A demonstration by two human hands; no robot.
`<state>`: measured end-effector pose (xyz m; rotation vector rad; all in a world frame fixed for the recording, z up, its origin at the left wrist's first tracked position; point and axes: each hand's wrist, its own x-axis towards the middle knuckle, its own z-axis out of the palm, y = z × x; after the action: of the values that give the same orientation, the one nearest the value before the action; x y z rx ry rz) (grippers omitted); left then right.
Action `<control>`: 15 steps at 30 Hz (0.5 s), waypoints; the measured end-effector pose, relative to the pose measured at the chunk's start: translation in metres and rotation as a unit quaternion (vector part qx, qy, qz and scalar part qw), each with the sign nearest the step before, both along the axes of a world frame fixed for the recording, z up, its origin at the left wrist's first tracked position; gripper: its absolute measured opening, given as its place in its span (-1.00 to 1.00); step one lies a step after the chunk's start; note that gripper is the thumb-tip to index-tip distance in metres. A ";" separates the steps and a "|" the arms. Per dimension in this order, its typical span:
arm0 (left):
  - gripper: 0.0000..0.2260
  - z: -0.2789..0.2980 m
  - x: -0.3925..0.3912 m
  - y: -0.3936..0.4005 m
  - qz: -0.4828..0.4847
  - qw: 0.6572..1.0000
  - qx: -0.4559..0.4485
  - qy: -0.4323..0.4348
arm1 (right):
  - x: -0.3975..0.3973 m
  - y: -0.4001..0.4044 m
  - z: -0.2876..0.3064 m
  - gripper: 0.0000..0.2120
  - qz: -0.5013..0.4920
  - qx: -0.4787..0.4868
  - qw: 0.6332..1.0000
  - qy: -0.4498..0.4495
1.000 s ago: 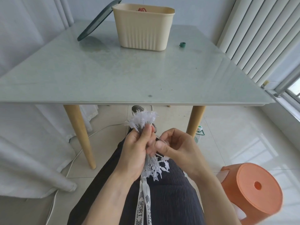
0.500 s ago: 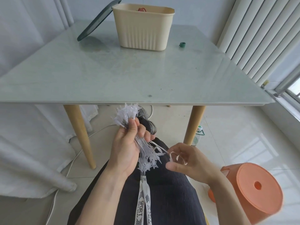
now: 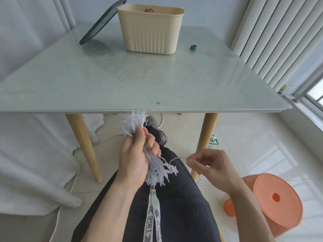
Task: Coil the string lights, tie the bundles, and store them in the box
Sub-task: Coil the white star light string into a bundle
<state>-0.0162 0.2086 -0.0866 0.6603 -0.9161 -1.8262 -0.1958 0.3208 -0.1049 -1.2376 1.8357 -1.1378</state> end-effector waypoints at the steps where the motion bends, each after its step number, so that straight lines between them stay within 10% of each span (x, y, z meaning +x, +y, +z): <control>1: -0.75 -0.001 -0.002 0.001 0.004 1.000 -0.006 -0.008 | 0.005 -0.001 0.001 -0.92 0.009 0.002 1.000 0.016; 15: -0.70 -0.005 -0.007 0.013 -0.036 0.997 0.021 -0.060 | 0.040 -0.016 0.019 -0.68 0.041 -0.044 0.991 0.118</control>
<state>-0.0228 0.2218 -0.0918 0.7772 -0.9946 -1.8907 -0.1556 0.3047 -0.0855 -1.5404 1.9030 -1.0747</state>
